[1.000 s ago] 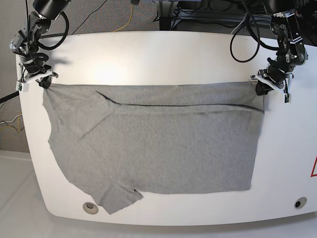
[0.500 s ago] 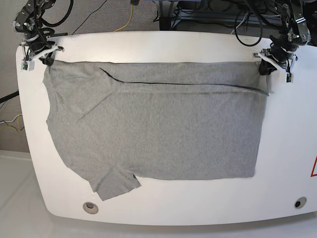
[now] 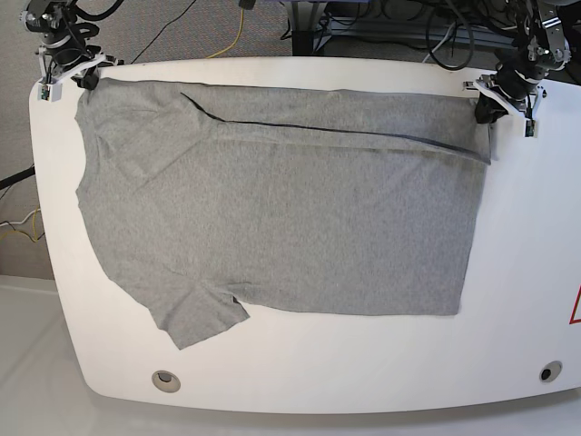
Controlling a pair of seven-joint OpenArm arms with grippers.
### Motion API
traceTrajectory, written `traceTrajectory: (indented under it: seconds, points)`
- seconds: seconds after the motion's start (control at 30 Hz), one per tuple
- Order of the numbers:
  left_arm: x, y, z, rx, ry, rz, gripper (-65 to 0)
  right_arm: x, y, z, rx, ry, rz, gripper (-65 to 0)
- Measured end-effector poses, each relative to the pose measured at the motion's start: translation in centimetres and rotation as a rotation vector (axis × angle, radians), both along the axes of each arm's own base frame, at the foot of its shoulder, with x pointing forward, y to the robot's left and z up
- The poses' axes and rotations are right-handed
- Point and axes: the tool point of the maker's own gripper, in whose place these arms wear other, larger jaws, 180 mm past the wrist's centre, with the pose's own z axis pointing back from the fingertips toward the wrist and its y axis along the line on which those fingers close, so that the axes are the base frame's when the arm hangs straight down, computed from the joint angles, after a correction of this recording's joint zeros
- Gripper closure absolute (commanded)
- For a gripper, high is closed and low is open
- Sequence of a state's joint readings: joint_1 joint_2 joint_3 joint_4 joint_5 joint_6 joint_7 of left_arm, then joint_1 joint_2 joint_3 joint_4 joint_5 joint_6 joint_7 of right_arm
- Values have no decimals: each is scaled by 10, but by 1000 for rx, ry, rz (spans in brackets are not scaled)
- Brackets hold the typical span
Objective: Fold the T-shirt properly
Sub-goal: 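Drag the folded edge with both grippers away from the shirt hem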
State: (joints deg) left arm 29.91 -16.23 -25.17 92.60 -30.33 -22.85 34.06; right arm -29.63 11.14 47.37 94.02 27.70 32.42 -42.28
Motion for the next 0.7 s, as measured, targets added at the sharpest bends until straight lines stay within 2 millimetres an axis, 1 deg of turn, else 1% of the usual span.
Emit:
traceTrajectory:
  seconds: [0.07,0.27,0.5,0.7]
  points:
    - [-3,1,2,8,8,-4,0,-4,-1,1,9,1,-11,0]
    - [-13,5,10,50,38,-19,0,-3,-3,10,-3,-41,-34,0]
    - [-13,14,14,62,29,7,0,-8,-3,12,-10,-48,-55,0]
    - [-14,17,12,59,43,16,0,-9,-5,16,-24,-54,-59,0]
